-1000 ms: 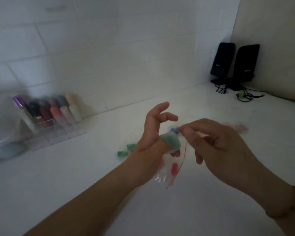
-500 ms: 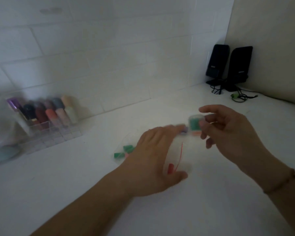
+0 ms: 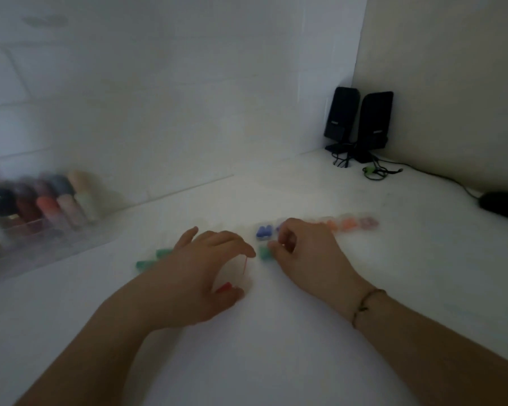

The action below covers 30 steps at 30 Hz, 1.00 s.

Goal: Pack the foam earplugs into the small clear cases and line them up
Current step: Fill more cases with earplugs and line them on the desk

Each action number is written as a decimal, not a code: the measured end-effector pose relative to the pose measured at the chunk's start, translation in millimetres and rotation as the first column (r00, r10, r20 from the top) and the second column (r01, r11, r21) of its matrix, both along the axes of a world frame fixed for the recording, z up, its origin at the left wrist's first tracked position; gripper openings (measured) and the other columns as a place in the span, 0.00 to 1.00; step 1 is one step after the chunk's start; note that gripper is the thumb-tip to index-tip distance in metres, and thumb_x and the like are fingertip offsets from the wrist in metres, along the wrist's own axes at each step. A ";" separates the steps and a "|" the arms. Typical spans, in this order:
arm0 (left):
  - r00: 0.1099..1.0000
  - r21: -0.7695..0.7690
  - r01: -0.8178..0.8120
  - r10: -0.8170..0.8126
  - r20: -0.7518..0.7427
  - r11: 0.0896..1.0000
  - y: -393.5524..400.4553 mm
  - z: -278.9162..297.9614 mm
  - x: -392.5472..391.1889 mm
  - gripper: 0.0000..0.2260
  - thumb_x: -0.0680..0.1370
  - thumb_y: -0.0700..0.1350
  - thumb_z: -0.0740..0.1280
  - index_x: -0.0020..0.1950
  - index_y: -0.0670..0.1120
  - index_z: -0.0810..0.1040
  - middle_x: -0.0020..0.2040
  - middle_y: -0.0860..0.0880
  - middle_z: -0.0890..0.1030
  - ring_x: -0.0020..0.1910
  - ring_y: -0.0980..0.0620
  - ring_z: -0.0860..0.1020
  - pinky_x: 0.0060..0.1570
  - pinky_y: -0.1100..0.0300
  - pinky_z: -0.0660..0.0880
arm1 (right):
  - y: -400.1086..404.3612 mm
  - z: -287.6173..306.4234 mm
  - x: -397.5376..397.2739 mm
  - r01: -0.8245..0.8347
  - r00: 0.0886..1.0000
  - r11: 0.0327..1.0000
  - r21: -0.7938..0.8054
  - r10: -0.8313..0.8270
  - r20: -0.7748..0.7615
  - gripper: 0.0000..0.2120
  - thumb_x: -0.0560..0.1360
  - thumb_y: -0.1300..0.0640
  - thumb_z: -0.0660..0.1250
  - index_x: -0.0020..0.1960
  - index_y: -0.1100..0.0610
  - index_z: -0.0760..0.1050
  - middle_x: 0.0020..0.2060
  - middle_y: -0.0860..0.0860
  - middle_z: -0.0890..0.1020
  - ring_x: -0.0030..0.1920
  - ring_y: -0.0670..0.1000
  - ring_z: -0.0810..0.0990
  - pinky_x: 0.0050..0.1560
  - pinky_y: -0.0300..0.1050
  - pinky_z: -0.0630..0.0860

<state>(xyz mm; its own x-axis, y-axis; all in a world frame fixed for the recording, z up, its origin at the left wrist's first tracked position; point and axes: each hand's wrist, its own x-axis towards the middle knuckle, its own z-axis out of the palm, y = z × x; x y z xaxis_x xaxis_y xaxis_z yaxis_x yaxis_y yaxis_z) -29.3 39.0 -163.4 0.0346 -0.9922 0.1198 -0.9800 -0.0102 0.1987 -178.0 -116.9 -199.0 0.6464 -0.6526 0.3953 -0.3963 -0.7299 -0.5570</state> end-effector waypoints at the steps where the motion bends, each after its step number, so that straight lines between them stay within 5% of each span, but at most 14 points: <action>1: 0.999 -0.039 0.026 -0.026 -0.020 0.999 -1.9 -1.4 -1.1 0.21 0.73 0.62 0.63 0.65 0.63 0.68 0.64 0.65 0.69 0.64 0.61 0.68 0.71 0.50 0.60 | 0.5 2.0 -1.2 -0.007 1.000 1.000 0.015 0.006 0.015 0.10 0.75 0.50 0.68 0.38 0.53 0.72 0.31 0.46 0.77 0.34 0.47 0.75 0.41 0.46 0.76; 7: 0.990 -0.361 0.141 -0.125 0.069 0.922 -20.1 -3.5 -33.9 0.14 0.76 0.54 0.64 0.58 0.51 0.78 0.59 0.54 0.77 0.59 0.54 0.74 0.59 0.58 0.71 | -34.3 61.6 -48.7 0.225 0.962 0.974 0.005 -0.223 0.158 0.12 0.75 0.44 0.67 0.38 0.49 0.77 0.27 0.45 0.76 0.36 0.47 0.76 0.41 0.41 0.70; 13: 0.957 -0.183 0.279 -0.289 -0.031 0.943 -84.0 -8.3 -116.2 0.19 0.77 0.56 0.65 0.66 0.51 0.73 0.63 0.53 0.74 0.61 0.53 0.73 0.61 0.57 0.70 | -98.9 91.3 -133.1 0.130 0.692 0.829 0.543 -0.468 0.549 0.12 0.76 0.52 0.68 0.36 0.54 0.77 0.16 0.44 0.63 0.17 0.44 0.59 0.22 0.34 0.55; 19: 0.975 -0.169 0.206 -0.217 -0.054 0.964 -144.1 -26.3 -188.2 0.31 0.76 0.63 0.63 0.74 0.51 0.62 0.71 0.51 0.68 0.64 0.47 0.70 0.63 0.51 0.69 | -129.4 83.3 -181.7 -0.078 0.480 0.646 0.760 -0.643 0.596 0.10 0.78 0.50 0.63 0.40 0.53 0.73 0.19 0.45 0.59 0.20 0.47 0.56 0.23 0.36 0.54; 25: 0.968 -0.240 0.248 -0.247 0.037 0.939 -158.7 -27.7 -206.0 0.23 0.73 0.63 0.65 0.64 0.54 0.75 0.66 0.53 0.73 0.59 0.49 0.73 0.58 0.49 0.71 | -130.2 85.2 -184.2 -0.113 0.457 0.649 0.752 -0.638 0.620 0.10 0.78 0.51 0.63 0.41 0.54 0.73 0.19 0.45 0.60 0.19 0.46 0.56 0.23 0.36 0.53; 30: 0.921 -0.275 0.378 -0.332 0.202 0.884 -160.7 -32.5 -211.7 0.23 0.74 0.64 0.63 0.68 0.59 0.72 0.77 0.49 0.59 0.71 0.43 0.62 0.64 0.47 0.62 | -128.1 88.5 -183.4 -0.056 0.481 0.682 0.729 -0.621 0.619 0.09 0.78 0.52 0.64 0.41 0.55 0.74 0.18 0.45 0.60 0.19 0.46 0.57 0.23 0.37 0.55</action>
